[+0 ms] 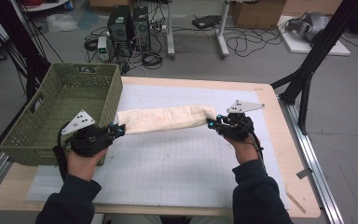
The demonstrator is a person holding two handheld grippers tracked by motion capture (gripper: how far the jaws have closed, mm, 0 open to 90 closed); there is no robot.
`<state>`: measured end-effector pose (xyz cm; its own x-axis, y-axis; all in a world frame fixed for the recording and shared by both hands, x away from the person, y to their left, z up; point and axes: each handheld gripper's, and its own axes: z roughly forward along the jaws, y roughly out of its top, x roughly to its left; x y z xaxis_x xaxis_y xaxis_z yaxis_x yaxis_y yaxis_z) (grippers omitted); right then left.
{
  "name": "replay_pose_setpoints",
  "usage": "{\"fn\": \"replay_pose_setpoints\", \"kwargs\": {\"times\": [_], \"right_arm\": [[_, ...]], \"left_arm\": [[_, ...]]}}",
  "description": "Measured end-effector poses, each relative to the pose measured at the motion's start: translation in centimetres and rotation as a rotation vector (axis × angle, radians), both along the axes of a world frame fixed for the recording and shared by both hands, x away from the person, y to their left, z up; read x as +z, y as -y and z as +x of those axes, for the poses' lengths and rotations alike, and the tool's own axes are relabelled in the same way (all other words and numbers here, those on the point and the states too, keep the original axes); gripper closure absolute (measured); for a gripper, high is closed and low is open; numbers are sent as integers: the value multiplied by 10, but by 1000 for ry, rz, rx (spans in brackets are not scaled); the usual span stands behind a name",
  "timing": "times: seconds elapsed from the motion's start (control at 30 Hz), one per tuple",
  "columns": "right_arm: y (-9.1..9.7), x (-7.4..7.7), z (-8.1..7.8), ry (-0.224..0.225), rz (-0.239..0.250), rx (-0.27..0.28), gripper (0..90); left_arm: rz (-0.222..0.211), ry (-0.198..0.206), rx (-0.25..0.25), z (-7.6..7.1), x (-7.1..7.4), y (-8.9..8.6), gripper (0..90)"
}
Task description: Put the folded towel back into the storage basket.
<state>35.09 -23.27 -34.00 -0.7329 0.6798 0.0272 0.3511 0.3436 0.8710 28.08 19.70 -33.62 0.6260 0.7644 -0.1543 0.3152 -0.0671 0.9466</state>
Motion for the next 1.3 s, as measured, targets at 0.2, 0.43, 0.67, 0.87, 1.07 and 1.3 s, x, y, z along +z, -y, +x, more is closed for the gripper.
{"fn": "replay_pose_setpoints", "kwargs": {"times": [0.2, 0.43, 0.67, 0.87, 1.07, 1.3], "right_arm": [[-16, 12, 9, 29, 6, 25, 785], [-43, 25, 26, 58, -6, 62, 786], [-73, 34, 40, 79, 3, 108, 785], [-97, 41, 51, 89, 9, 144, 785], [-123, 46, 63, 98, 8, 176, 785], [-154, 53, 81, 92, -7, 203, 785]], "left_arm": [[10, 52, 23, -6, 8, -14, 817], [27, 87, 57, -13, 13, -34, 817], [29, 110, 97, -22, 19, -58, 817], [32, 129, 137, -28, 23, -76, 817], [34, 138, 174, -34, 23, -92, 817], [32, 139, 218, -37, 25, -111, 817]]}}
